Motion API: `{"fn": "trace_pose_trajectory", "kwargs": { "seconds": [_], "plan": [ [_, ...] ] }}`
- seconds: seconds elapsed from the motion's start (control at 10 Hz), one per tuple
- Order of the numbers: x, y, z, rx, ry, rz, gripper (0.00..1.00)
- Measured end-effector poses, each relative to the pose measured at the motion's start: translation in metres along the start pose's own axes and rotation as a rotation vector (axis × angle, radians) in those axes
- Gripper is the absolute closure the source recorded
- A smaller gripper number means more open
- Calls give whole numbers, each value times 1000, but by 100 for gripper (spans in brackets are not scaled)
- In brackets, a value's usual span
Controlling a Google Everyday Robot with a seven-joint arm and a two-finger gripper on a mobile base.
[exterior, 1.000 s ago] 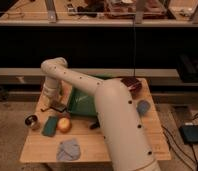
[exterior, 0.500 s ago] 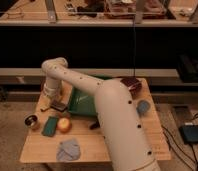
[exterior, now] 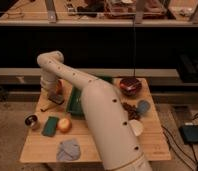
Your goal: Place eraser in red bowl
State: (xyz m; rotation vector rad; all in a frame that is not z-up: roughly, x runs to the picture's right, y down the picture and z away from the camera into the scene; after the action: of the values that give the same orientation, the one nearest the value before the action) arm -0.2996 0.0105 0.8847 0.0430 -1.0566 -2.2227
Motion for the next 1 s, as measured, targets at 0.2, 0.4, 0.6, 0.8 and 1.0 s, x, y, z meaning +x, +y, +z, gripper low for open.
{"fn": "trace_pose_trajectory", "kwargs": {
  "seconds": [0.2,0.4,0.6,0.8,1.0],
  "plan": [
    [22,14,-2,-18,20,22,95],
    [35,17,-12,-21,61,33,95],
    [39,16,-23,-24,90,36,95],
    [44,14,-24,-31,99,35,95],
    [50,17,-11,-42,76,30,95]
  ]
}}
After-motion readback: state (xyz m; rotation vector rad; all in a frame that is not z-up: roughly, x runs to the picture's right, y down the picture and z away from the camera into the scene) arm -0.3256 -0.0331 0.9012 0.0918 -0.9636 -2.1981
